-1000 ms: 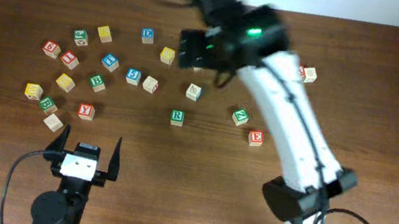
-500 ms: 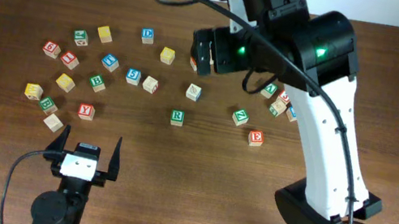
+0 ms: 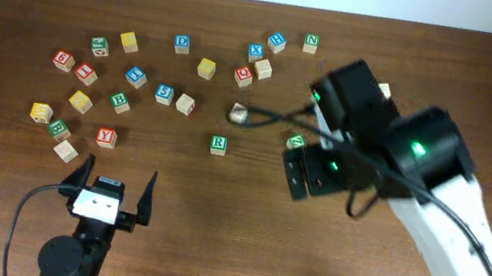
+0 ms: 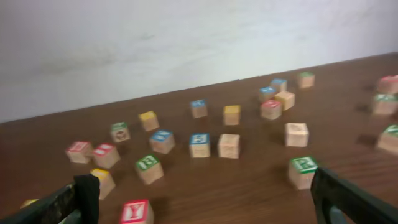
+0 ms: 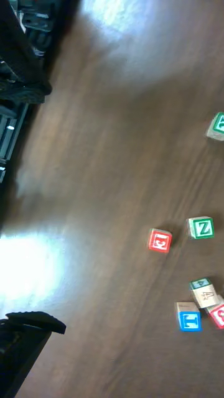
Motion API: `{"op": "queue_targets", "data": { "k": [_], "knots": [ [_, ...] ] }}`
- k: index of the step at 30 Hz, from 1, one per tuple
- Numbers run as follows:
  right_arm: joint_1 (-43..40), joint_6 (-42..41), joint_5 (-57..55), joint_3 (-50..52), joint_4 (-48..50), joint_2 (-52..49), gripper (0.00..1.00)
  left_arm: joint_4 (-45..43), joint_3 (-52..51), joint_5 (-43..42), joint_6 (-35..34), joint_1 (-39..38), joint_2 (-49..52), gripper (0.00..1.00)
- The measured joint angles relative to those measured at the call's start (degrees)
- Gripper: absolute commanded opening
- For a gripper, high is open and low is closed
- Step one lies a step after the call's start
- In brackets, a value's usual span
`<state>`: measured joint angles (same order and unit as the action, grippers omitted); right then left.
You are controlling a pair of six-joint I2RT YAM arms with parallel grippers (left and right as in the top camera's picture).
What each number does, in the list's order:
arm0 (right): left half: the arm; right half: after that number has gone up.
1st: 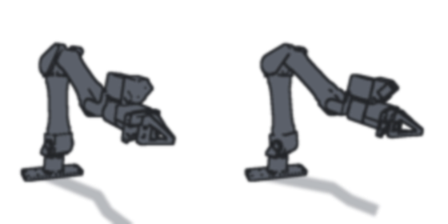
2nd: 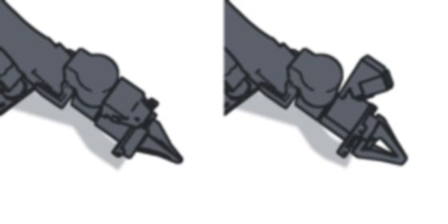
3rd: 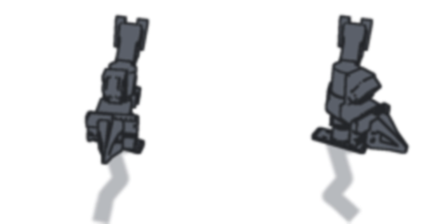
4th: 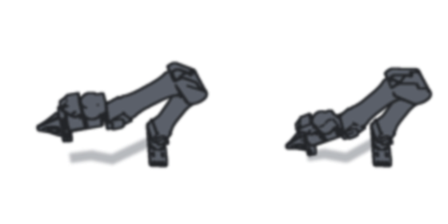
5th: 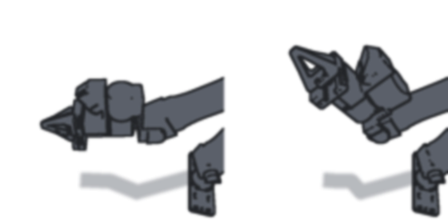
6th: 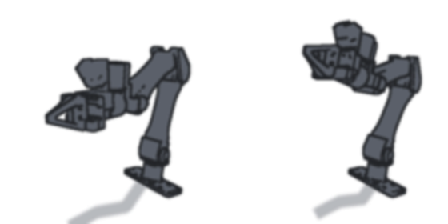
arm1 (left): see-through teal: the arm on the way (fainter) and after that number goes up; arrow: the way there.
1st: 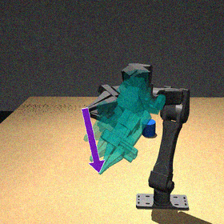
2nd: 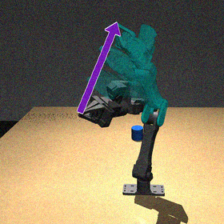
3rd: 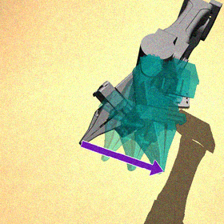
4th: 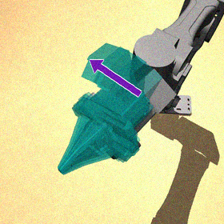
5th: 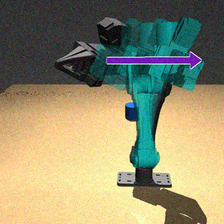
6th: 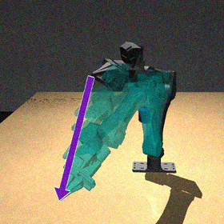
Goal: Spell out RSS
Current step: 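Open right gripper, release R block, retract right arm to rest, then reach left gripper to the yellow S block and grasp it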
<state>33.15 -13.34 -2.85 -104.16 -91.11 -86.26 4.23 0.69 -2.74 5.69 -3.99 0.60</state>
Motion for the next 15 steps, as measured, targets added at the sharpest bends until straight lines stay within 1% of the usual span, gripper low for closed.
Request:
{"op": "queue_targets", "data": {
  "k": [2, 4, 5, 7, 9, 10, 11, 13, 15],
  "knots": [
    [0.0, -0.15, -0.17, 4.39, 0.46, 6.49, 0.98, -0.39, 0.0, -3.34, -5.03, 0.0, 0.02, 0.99],
    [0.0, -0.2, -0.17, 6.82, -0.2, 10.1, 0.98, 0.48, 0.33, -8.04, -8.61, 0.0, 0.04, 0.99],
    [0.0, -0.26, -0.17, 7.02, -0.68, 10.64, 0.98, 3.26, 1.44, -9.38, -11.06, 0.0, 0.17, 0.99],
    [0.0, -1.68, -0.17, 7.21, -1.49, 11.78, 0.98, 13.88, 5.73, -11.34, -14.93, 0.02, 1.27, 0.99],
    [0.0, -2.34, -0.15, 7.5, -1.6, 13.14, 0.98, 20.87, 9.79, -10.58, -16.74, 0.0, 3.78, 0.99],
    [0.0, -2.78, -0.17, 7.65, -1.75, 14.75, 0.98, 23.71, 14.67, -9.01, -17.46, 0.0, 7.15, 0.99],
    [0.0, -2.93, -0.17, 7.65, -1.73, 15.78, 0.98, 24.39, 18.38, -7.45, -17.7, 0.0, 9.53, 0.99],
    [0.0, -3.02, -0.17, 7.65, -2.91, 18.86, 0.98, 27.41, 28.72, -3.78, -18.05, 0.02, 17.49, 0.99],
    [0.0, -3.17, -0.17, 7.65, -3.8, 21.35, 0.98, 30.84, 35.76, -1.53, -18.29, 0.02, 25.75, 0.99]
  ]
}}
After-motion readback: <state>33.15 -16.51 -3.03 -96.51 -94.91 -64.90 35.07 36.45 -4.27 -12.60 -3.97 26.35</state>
